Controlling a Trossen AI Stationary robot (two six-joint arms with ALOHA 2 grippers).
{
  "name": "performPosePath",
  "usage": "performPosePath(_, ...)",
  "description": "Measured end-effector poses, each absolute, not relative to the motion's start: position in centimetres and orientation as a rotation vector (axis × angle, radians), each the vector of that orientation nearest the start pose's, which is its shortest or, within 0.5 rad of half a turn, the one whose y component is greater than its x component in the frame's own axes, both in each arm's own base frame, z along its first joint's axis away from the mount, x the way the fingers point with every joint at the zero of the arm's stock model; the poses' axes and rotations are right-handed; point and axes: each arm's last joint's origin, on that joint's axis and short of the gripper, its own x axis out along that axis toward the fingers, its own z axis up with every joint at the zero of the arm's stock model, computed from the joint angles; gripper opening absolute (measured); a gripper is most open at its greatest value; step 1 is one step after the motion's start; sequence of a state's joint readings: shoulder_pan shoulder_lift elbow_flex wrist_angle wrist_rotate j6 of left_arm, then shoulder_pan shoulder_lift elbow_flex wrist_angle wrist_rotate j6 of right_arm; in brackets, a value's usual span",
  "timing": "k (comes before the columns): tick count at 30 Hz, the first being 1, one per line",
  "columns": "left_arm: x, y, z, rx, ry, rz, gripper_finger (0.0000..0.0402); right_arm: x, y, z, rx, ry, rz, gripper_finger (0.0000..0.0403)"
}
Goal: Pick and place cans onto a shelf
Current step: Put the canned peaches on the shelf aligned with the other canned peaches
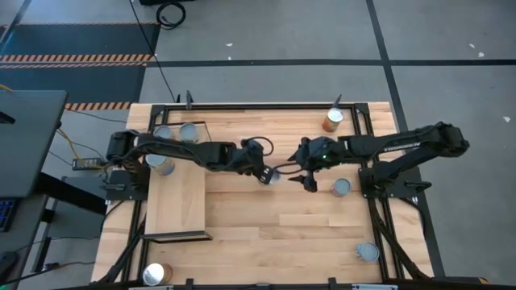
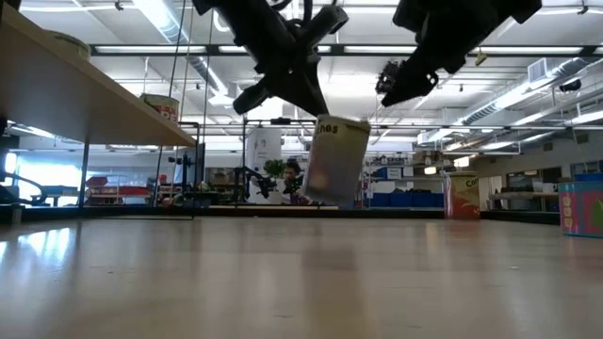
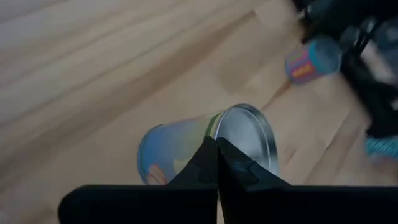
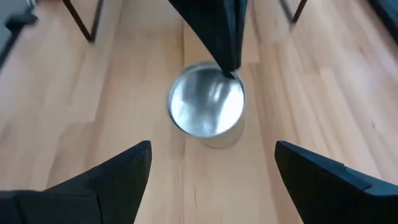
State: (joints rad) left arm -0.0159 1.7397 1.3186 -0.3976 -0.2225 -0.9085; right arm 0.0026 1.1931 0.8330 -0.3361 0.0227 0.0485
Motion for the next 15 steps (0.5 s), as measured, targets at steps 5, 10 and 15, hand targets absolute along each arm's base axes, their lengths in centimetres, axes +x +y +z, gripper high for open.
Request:
performPosePath(5,38.1,-0.7,23.6,-0.699,0.741,0.501,0.0000,25.1,0.1,24.7,0.049,0.754,-0.043,0.0349)
performPosePath(10,38.0,-0.1,22.4,-0.658,0.802,0.546,0.0000,25.1,0.1,24.8,0.103,0.745,-0.039,0.0349)
performPosePath(15,38.3,0.7,21.9,-0.618,0.816,0.547,0.0001,25.2,0.2,25.0,0.124,0.722,-0.041,0.0349)
